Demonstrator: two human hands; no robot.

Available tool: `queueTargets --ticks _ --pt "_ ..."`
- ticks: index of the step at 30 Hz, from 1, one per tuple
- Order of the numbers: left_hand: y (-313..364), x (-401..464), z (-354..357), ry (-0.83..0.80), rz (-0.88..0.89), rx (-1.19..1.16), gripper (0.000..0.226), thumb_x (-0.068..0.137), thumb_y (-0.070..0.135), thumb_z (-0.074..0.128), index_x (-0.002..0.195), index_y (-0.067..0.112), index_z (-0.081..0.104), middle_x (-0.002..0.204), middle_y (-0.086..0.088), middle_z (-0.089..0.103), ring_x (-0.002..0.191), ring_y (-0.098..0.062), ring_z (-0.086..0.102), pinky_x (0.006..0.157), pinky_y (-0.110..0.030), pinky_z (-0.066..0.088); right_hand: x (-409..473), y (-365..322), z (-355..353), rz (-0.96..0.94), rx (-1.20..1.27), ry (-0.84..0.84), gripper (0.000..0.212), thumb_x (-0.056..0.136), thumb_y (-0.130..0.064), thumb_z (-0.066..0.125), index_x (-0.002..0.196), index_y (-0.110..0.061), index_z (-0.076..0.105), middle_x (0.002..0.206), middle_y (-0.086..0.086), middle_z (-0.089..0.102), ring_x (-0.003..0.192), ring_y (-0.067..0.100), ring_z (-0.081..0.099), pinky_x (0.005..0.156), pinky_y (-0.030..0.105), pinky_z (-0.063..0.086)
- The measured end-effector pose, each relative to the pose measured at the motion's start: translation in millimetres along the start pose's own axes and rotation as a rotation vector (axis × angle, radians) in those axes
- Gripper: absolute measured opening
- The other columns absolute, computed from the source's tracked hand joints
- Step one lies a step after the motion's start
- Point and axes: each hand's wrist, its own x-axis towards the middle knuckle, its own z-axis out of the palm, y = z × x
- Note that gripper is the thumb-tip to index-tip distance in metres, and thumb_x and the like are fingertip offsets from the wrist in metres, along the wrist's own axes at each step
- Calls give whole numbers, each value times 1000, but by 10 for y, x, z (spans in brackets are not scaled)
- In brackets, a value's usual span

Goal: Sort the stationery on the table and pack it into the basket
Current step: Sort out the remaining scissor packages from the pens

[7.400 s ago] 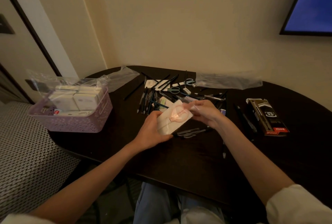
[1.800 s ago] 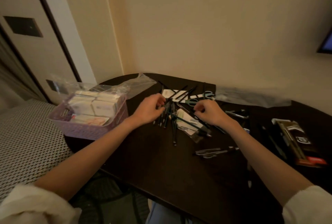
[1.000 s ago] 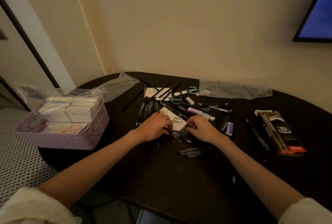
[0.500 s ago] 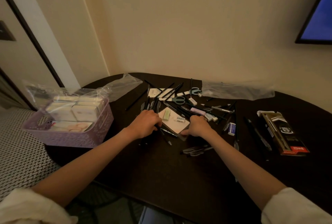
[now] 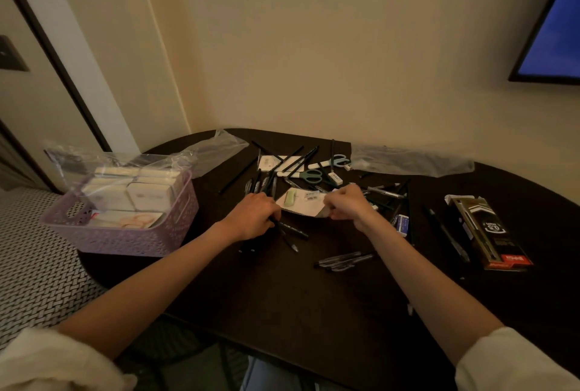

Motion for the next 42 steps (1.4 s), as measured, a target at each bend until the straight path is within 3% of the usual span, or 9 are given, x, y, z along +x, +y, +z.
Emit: queueTargets --ticks 3,6,11,17,21,25,29,36,42 --pt "19 -1 -11 0 2 8 25 91 24 61 116 25 61 119 3 58 115 -14 49 101 -31 38 -132 -120 -95 -25 192 35 14 91 -7 58 105 -3 58 110 11 57 90 21 64 65 26 57" --pt "54 7 -23 -14 -9 16 26 91 24 62 118 24 60 119 3 59 114 -14 49 100 -31 39 -203 -188 -174 -59 269 75 6 94 -10 54 95 -5 57 100 9 61 83 20 66 71 31 59" --pt "113 11 -42 -28 -20 14 29 92 24 61 120 25 59 120 2 58 114 -14 49 99 -30 38 -271 -240 -305 -185 102 221 25 97 -20 47 84 -3 59 83 9 65 73 19 67 76 42 60" --pt "176 11 -82 -20 -31 6 31 90 24 64 120 25 59 120 3 59 113 -13 50 99 -29 39 -395 -198 -438 -345 105 415 25 86 -31 44 67 -15 44 73 11 54 83 41 63 69 54 53" --pt "171 26 -96 29 -81 -55 41 84 29 71 122 22 57 121 2 60 113 -13 51 97 -28 41 -450 -147 -399 -306 282 274 20 98 -16 42 83 -9 53 88 8 60 79 19 62 50 21 51" --pt "218 1 -140 131 -198 -299 101 66 50 82 146 18 31 144 -4 42 132 -20 41 110 -39 36 -470 -103 -306 -192 385 69 15 95 -10 41 98 -3 54 98 11 63 79 18 64 56 23 54" --pt "283 -14 -273 46 -104 -255 125 59 54 85 153 23 9 157 -2 20 144 -22 19 117 -44 19 -439 -137 -227 -215 419 23 13 95 -9 42 91 -5 53 95 8 65 82 15 65 60 26 53" --pt "262 47 -450 -126 -77 -200 136 60 51 85 153 17 -8 161 -4 4 147 -24 3 118 -43 6 -310 -160 -129 -273 420 70 10 95 -7 44 87 -7 50 93 3 59 86 12 61 55 22 51" --pt "295 125 -412 54 -83 -424 103 71 48 80 150 20 20 151 0 33 136 -18 34 111 -40 33 -163 -137 -4 -184 410 -122 8 93 -8 47 92 -5 55 103 13 63 90 24 65 66 32 56"
